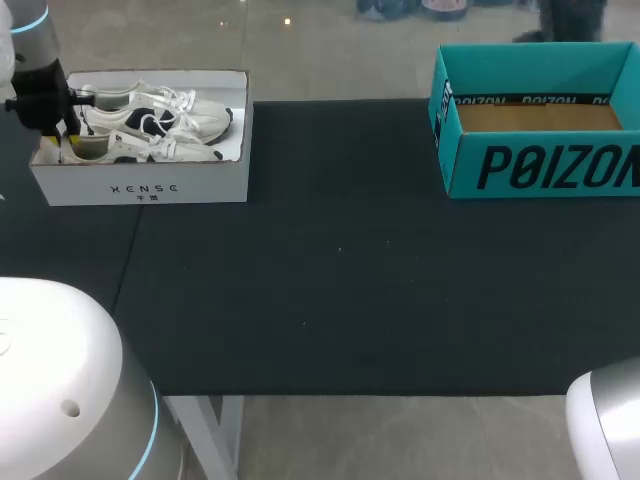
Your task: Take the shoe out of the shoebox, open the shoe tongue, remove and reinsert the insole, then place the shoe into the shoebox
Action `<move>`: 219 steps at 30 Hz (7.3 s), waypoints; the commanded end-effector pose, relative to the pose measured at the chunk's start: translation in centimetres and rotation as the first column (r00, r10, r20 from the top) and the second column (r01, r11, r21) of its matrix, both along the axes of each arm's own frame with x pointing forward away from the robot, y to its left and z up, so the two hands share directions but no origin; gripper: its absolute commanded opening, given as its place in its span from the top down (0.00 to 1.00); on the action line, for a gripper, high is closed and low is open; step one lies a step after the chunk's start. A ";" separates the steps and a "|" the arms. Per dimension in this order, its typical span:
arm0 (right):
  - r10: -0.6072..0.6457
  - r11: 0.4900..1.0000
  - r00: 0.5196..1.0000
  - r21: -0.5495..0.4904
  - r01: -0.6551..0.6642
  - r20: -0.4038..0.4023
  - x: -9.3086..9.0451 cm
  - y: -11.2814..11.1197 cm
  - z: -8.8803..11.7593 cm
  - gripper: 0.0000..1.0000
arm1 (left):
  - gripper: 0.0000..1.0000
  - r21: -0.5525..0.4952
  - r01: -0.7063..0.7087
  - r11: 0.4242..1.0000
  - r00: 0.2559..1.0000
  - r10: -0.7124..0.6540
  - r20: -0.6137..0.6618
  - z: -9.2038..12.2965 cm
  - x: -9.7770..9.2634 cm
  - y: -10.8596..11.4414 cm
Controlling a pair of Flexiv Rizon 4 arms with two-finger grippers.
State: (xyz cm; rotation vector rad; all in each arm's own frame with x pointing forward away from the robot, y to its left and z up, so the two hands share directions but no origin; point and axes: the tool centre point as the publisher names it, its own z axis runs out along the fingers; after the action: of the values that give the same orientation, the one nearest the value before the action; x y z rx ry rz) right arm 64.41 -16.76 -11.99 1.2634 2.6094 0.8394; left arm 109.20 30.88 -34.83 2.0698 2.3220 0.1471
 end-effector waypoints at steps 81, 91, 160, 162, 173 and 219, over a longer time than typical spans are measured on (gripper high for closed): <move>0.002 1.000 1.000 -0.002 -0.002 -0.008 0.3 0.0 0.2 0.00 | 1.00 -0.092 0.284 0.954 0.957 -0.277 0.083 8.1 -18.8 -46.0; 0.002 1.000 1.000 -0.002 -0.002 -0.008 0.3 0.0 0.2 0.00 | 1.00 -0.124 0.271 0.954 0.962 -0.265 0.064 5.4 -21.4 -50.6; 0.002 1.000 1.000 -0.002 -0.002 -0.008 0.3 0.0 0.2 0.00 | 0.00 -0.501 0.141 0.854 0.973 -0.212 -0.088 7.7 -23.1 -40.9; 0.002 1.000 1.000 -0.002 -0.002 -0.008 0.3 0.0 0.2 0.00 | 0.00 -0.501 0.141 0.854 0.973 -0.212 -0.088 7.7 -23.1 -40.9; 0.002 1.000 1.000 -0.002 -0.002 -0.008 0.3 0.0 0.2 0.00 | 0.00 -0.501 0.141 0.854 0.973 -0.212 -0.088 7.7 -23.1 -40.9; 0.002 1.000 1.000 -0.002 -0.002 -0.008 0.3 0.0 0.2 0.00 | 0.00 -0.537 -0.789 0.298 0.585 0.098 -0.805 4.1 -31.9 -43.1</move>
State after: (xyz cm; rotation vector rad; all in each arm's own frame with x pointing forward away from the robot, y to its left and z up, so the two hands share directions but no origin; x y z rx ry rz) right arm 64.41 -16.75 -11.99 1.2633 2.6095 0.8392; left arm 77.55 -12.02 -30.53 0.8104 2.3232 -1.6942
